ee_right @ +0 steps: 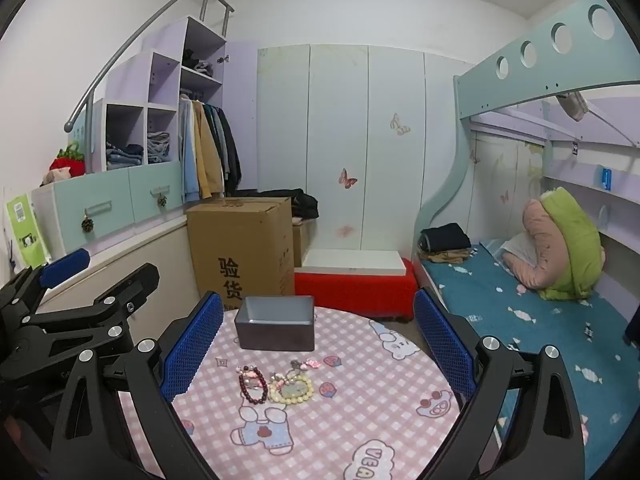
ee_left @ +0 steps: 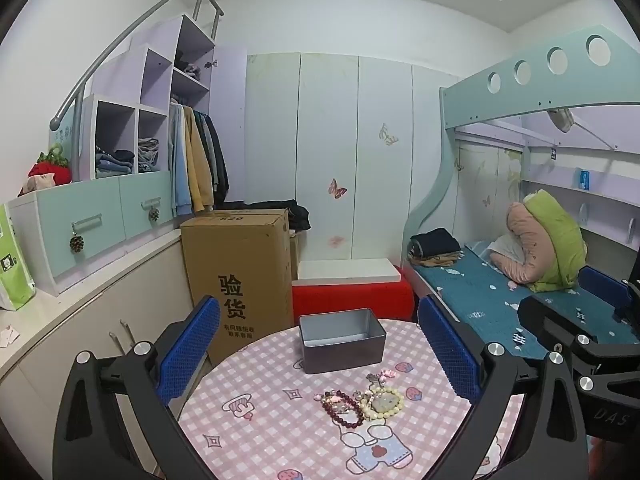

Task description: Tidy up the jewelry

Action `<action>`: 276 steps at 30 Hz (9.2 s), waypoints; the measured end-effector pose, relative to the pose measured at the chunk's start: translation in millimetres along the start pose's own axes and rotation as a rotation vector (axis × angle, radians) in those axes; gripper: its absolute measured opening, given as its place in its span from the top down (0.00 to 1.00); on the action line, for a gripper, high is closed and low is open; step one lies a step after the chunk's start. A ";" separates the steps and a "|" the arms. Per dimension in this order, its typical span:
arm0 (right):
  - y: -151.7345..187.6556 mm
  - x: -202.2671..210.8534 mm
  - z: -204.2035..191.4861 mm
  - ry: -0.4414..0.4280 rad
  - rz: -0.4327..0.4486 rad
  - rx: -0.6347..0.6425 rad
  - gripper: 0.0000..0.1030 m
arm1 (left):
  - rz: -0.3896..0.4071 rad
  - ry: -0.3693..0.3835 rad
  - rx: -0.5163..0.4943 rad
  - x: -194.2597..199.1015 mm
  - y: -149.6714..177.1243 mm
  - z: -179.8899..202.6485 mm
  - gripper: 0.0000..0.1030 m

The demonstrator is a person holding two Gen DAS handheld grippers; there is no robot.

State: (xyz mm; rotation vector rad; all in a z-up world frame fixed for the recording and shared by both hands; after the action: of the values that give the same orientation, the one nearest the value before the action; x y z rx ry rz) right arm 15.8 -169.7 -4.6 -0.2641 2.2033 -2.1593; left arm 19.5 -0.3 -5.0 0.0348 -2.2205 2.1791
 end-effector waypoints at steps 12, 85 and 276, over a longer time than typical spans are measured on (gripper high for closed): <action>0.4 -0.7 0.0 -0.002 0.004 0.002 0.10 | -0.007 -0.001 0.004 -0.5 0.2 -0.2 0.07; 76.7 -87.8 35.1 0.042 -0.238 -0.051 0.10 | -0.363 -0.042 0.038 -103.4 99.0 -32.5 0.07; 109.0 -229.0 20.5 -0.106 -0.450 -0.065 0.43 | -0.584 0.194 0.083 -178.9 153.2 -57.0 0.49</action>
State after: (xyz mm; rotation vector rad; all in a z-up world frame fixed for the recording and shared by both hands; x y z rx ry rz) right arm 234.5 -153.5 -133.5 -0.9365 2.3305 -2.2015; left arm 192.9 58.6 -163.7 0.3994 -1.7300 1.8540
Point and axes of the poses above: each gripper's, at about its wrist camera, not at the fingertips, and x roughly against the way its jaws point, z to its right, y to its underside, the point moved 2 cm from there along -x, roughly the way its jaws point, and after that the axes turned 12 degrees about z, right-handed, at the moved point
